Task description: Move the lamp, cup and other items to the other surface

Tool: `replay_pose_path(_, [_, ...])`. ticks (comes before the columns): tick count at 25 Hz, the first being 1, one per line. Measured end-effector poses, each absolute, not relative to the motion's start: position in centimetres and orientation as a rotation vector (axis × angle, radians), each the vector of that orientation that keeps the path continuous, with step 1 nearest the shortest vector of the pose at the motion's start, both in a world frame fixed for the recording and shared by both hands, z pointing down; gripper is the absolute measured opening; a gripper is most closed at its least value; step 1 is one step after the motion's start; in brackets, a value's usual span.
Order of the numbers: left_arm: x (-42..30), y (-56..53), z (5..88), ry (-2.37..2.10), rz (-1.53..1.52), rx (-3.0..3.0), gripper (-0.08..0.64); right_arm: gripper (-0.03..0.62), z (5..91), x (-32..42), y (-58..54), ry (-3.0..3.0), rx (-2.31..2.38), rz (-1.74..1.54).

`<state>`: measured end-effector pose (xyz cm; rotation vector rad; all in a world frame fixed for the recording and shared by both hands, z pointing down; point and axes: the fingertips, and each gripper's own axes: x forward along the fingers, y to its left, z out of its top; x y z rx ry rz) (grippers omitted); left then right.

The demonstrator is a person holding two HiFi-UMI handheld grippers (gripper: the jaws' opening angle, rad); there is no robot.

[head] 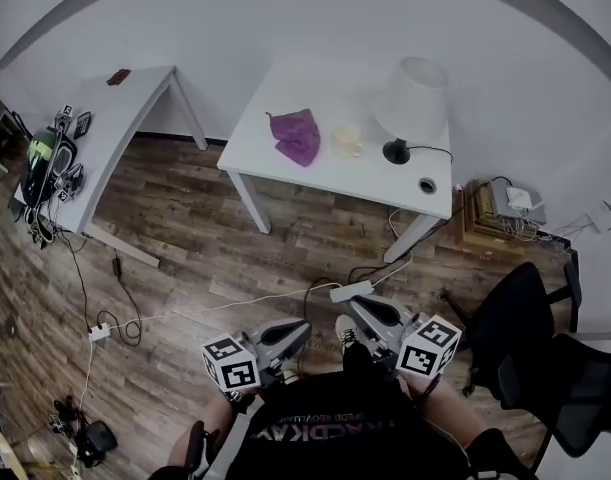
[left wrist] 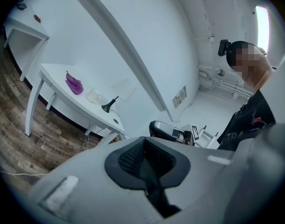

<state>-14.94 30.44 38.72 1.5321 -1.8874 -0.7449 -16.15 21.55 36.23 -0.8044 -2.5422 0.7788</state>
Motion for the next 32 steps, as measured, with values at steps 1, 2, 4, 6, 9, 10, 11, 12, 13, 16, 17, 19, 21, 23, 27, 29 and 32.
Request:
replay_pose_path(1, [-15.6,29.8,38.8,-1.898,-0.742,1.514,0.003,0.038,36.5,-17.2,20.6,-2.538,-0.811,0.776])
replay_pose_path(2, [-16.2,29.3,39.0,-1.907,-0.745,1.495,0.003,0.038,36.9,-18.3,19.6,-2.534,-0.816,0.772])
replay_pose_path(4, [-17.3,28.3,39.5,-1.919,-0.759,1.456,0.003,0.04,37.8,-20.2,17.8,-2.525,-0.823,0.757])
replay_pose_path(6, [-18.3,27.4,39.8,-1.931,-0.77,1.421,0.003,0.043,38.4,-22.1,16.3,-2.518,-0.826,0.743])
replay_pose_path(9, [-19.4,26.2,39.9,-1.956,-0.779,1.373,0.003,0.055,39.0,-24.7,14.0,-2.539,-0.821,0.668])
replay_pose_path(10, [-19.7,25.9,39.9,-1.966,-0.783,1.354,0.003,0.061,39.3,-25.6,13.1,-2.562,-0.805,0.602])
replay_pose_path(11, [-19.9,25.7,40.1,-1.975,-0.786,1.335,0.003,0.064,39.7,-26.6,12.1,-2.59,-0.777,0.513])
replay_pose_path(12, [-20.2,25.5,40.2,-1.985,-0.786,1.316,0.003,0.067,40.3,-27.7,11.0,-2.621,-0.739,0.412])
replay_pose_path(13, [-20.5,25.4,40.4,-1.995,-0.787,1.297,0.003,0.067,40.8,-29.0,9.8,-2.649,-0.693,0.316])
replay_pose_path(16, [-21.0,25.2,41.0,-2.027,-0.803,1.229,0.003,0.067,42.6,-33.7,6.2,-2.691,-0.575,0.16])
replay_pose_path(17, [-21.1,25.3,41.1,-2.038,-0.815,1.203,0.003,0.071,43.3,-35.4,5.2,-2.693,-0.547,0.134])
replay_pose_path(19, [-21.2,25.5,41.5,-2.061,-0.839,1.148,0.003,0.077,44.6,-38.9,3.5,-2.696,-0.493,0.108])
replay_pose_path(21, [-21.2,25.6,41.9,-2.082,-0.861,1.095,0.003,0.078,45.8,-42.3,2.1,-2.687,-0.448,0.129])
replay_pose_path(23, [-21.1,25.7,42.2,-2.102,-0.878,1.046,0.003,0.077,47.3,-45.4,1.2,-2.667,-0.425,0.098])
replay_pose_path(27, [-21.0,26.0,43.0,-2.133,-0.908,0.956,0.003,0.086,50.4,-50.6,0.6,-2.614,-0.414,-0.012])
replay_pose_path(29, [-20.9,26.2,43.2,-2.144,-0.922,0.915,0.003,0.1,51.8,-52.7,0.5,-2.589,-0.405,-0.043])
replay_pose_path(32, [-20.7,26.5,43.4,-2.154,-0.928,0.869,0.003,0.107,53.2,-55.0,0.6,-2.556,-0.396,-0.056])
